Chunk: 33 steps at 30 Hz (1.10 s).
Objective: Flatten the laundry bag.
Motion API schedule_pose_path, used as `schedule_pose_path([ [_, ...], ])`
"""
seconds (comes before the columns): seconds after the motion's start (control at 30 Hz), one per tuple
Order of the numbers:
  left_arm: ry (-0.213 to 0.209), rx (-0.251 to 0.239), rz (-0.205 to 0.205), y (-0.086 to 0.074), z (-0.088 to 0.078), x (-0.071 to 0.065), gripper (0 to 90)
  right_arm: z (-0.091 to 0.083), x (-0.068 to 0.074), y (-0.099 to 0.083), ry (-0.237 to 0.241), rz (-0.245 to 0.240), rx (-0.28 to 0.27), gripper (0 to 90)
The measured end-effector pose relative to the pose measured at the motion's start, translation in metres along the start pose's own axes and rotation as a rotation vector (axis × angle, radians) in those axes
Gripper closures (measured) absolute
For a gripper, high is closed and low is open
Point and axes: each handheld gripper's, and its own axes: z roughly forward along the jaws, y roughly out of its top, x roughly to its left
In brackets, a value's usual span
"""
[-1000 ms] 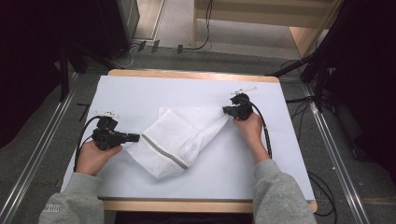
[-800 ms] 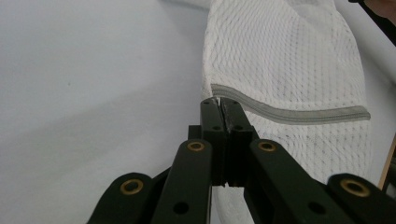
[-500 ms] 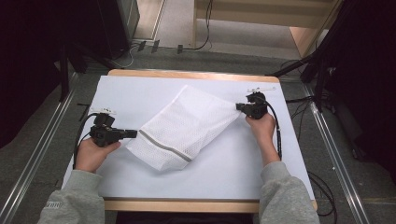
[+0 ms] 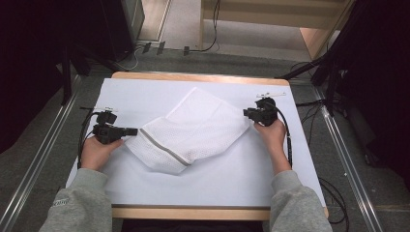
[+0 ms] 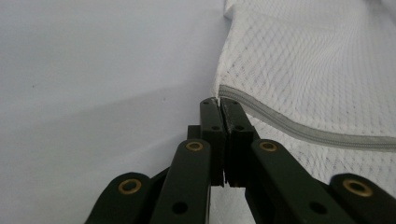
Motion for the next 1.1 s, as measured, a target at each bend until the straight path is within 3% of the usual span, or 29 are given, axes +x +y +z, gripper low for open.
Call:
schedule_pose_path([
  [0.2,-0.015,-0.022,0.059,0.002,-0.008,-0.013,66.7,-0.023,0.007,-0.004,0.048,-0.007,-0.034,72.2],
  [0.3,-0.04,-0.041,0.091,0.004,-0.016,-0.026,61.9,-0.032,0.016,-0.011,0.071,-0.028,-0.027,72.2],
  [0.53,-0.092,-0.044,0.158,0.007,-0.016,-0.059,57.1,-0.055,0.041,-0.032,0.112,-0.1,-0.013,71.5],
  [0.6,-0.103,-0.033,0.171,0.005,-0.013,-0.067,55.9,-0.06,0.044,-0.036,0.13,-0.102,-0.019,70.7],
  [1.1,-0.153,-0.017,0.246,-0.022,-0.009,-0.107,49.3,-0.081,0.08,-0.068,0.226,-0.18,0.022,67.5],
])
